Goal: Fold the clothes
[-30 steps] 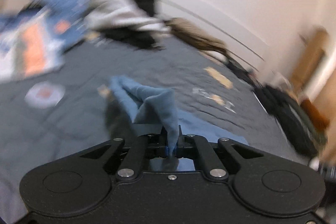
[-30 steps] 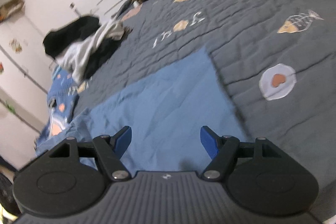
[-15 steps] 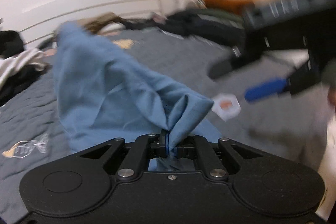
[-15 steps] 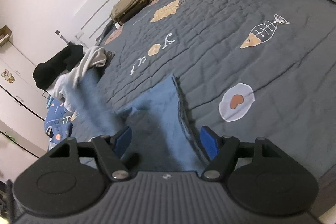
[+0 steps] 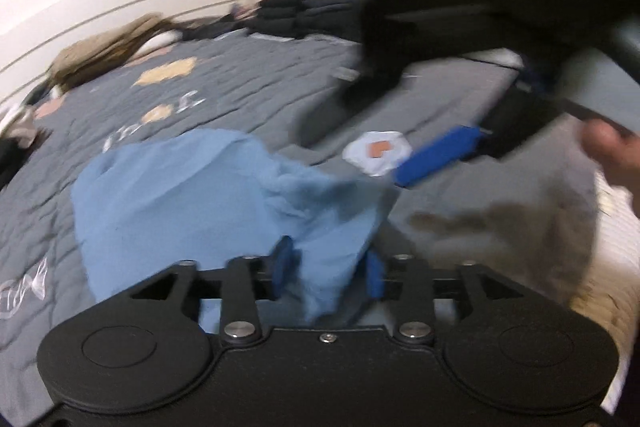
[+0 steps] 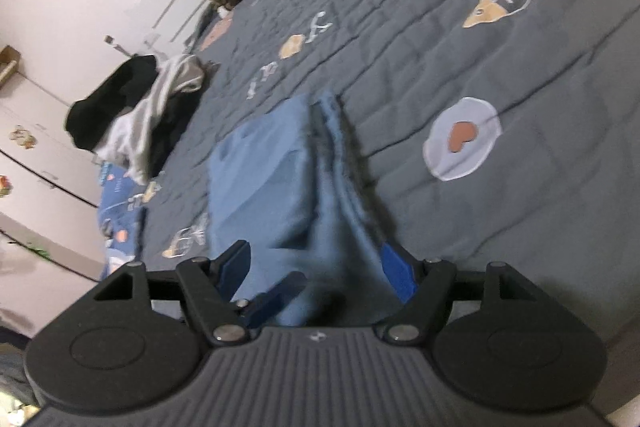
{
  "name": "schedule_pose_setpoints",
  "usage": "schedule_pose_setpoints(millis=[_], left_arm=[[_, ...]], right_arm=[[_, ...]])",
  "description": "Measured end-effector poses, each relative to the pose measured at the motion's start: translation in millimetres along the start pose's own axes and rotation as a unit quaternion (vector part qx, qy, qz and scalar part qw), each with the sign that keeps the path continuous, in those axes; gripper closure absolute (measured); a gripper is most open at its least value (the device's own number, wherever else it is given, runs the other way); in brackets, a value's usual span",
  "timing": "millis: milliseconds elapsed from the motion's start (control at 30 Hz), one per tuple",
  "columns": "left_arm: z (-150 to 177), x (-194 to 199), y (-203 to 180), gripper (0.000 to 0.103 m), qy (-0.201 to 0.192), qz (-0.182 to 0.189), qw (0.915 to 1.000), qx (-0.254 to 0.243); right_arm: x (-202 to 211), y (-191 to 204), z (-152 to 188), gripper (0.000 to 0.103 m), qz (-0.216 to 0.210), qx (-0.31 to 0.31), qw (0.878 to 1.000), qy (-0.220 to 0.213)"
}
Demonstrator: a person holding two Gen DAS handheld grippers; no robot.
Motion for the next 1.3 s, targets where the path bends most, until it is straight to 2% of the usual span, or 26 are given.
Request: schedule_pose_setpoints(millis=[133,467,700,867,1067,1300], left_arm=[[-3.0,11.4,-11.6,0.055,-0.011,0.012,0.9995,-0.027],[10.8,19.3,14.9,0.054,-0.002,-0.07,0.9925,-0.101],[23.0,18.1,4.6,0.05,0.005,-0.094,0.9761,-0.196],[24.5,19.9,10.8,0.049,0.007,-0.096,0.979,-0.18],[24.4,23.2,17.5,0.049,0.007,-0.096,0.9815,-0.165],[26.1,22.0,15.8,0.049,0.007,-0.098,0.9803,-0.171]], right_arm=[[6.5,8.1,-2.1,0.031,0.014,0.042,0.999,-0.012],[-11.0,3.8,18.2,0.031,0.035,0.06,0.997,0.019],[-14.7,11.7,24.5,0.031,0.022,0.032,0.999,0.021],[-14.4,6.7,20.6,0.031,0.01,-0.015,1.0,0.019],[-13.9,-3.0,30.1,0.031,0.036,-0.012,0.997,0.063],[-23.2,-4.1,37.5,0.033,0.005,-0.063,0.996,0.056]])
Point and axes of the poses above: each gripper's, at about its wrist camera, not at the fingertips, and x roughly against the way its jaws point, y to its left, z to its underside, the point moved 10 cm from there along -x, roughly the way its jaws point, and after that the axes turned 7 degrees about -y, right-handed, at the moved point
